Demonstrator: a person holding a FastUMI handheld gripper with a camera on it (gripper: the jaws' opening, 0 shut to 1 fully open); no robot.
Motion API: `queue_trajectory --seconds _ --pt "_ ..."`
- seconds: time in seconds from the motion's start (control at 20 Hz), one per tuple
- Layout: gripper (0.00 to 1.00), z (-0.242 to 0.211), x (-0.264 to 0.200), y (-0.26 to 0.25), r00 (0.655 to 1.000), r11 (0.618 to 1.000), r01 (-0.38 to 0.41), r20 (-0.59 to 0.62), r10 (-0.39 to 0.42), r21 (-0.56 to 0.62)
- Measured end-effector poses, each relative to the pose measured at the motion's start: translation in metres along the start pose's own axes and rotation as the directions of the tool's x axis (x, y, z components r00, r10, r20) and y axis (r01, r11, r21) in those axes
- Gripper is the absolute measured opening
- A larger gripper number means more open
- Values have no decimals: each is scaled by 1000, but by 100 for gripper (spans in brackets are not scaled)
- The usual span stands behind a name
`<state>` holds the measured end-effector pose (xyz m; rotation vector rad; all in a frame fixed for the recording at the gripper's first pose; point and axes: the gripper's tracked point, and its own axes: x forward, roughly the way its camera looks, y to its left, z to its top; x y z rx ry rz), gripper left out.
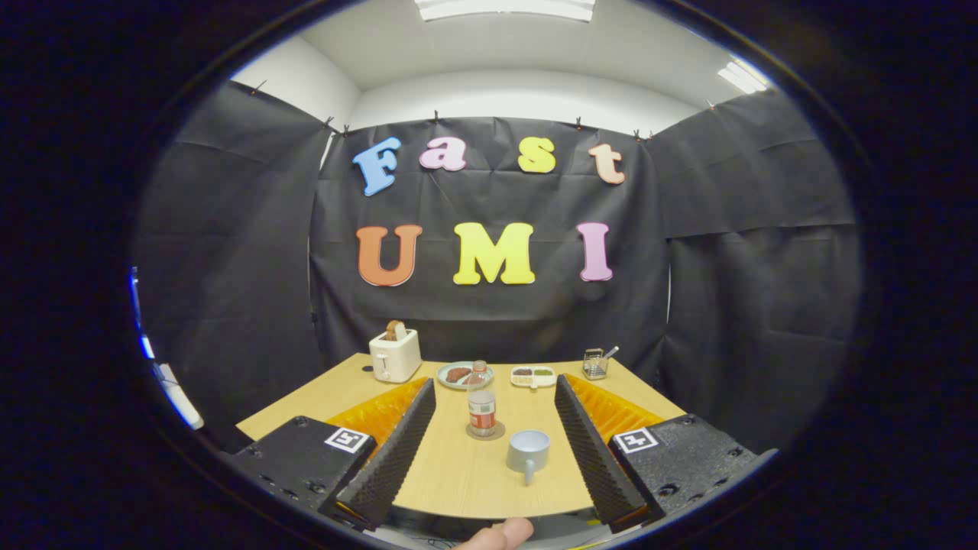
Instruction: Take the bottle from table, then pour the juice into the cup, finally place the bottle on the coaster
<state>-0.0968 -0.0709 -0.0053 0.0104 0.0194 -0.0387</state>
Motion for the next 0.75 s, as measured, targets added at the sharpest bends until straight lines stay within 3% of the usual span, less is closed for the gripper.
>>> queue_trajectory --seconds 0.75 --pt "100 24 -12 -7 1000 1000 10 19 -10 -7"
